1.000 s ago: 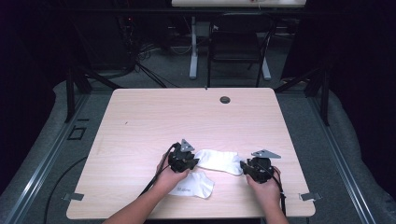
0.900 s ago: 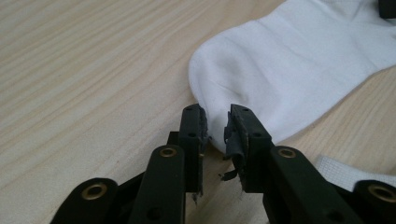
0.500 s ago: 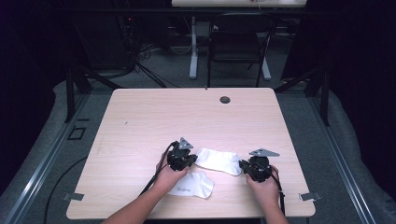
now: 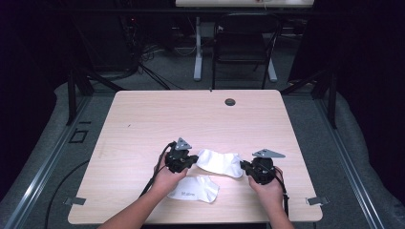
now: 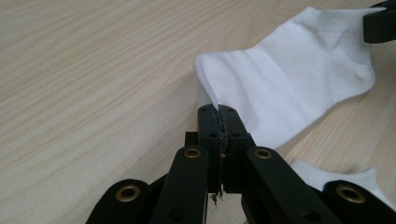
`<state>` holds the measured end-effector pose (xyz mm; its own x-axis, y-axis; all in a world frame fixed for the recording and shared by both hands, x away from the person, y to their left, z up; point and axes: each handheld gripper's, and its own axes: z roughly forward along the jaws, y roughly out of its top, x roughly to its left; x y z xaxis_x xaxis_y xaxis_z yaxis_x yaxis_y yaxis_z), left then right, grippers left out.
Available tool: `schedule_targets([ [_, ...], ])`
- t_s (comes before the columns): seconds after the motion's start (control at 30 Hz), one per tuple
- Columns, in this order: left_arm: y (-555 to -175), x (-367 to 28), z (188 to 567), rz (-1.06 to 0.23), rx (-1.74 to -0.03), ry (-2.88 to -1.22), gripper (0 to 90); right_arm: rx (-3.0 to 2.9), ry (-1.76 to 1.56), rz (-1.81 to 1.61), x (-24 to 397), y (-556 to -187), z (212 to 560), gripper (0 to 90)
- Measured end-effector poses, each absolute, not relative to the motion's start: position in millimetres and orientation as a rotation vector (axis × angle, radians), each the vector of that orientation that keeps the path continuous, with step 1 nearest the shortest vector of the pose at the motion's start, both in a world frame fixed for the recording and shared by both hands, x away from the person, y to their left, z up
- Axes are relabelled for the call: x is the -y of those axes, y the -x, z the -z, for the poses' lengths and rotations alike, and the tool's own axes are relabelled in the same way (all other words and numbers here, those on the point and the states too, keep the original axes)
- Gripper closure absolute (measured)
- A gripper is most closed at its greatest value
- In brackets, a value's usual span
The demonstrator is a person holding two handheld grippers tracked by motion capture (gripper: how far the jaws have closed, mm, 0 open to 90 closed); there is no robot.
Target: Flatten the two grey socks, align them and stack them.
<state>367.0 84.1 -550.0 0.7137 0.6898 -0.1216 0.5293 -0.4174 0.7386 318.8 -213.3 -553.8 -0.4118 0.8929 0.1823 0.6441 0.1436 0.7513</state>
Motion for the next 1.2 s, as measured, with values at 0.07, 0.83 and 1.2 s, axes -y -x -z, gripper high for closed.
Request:
schedule_targets([
  [0.07, -365.0, -86.5, 546.8, -0.255, -0.919, -2.112, 89.2, -2.116, -1.487, -1.157, 213.4, -318.0, 551.6, 87.0],
  [0.83, -323.5, -146.3, 538.8, -0.224, -0.943, -2.06, 89.2, -2.227, -1.353, -1.247, 174.5, -298.5, 535.4, 86.9],
  [1.2, -301.7, -168.6, 540.4, -0.209, -0.946, -2.07, 89.2, -2.316, -1.281, -1.251, 153.4, -285.5, 534.7, 86.9],
])
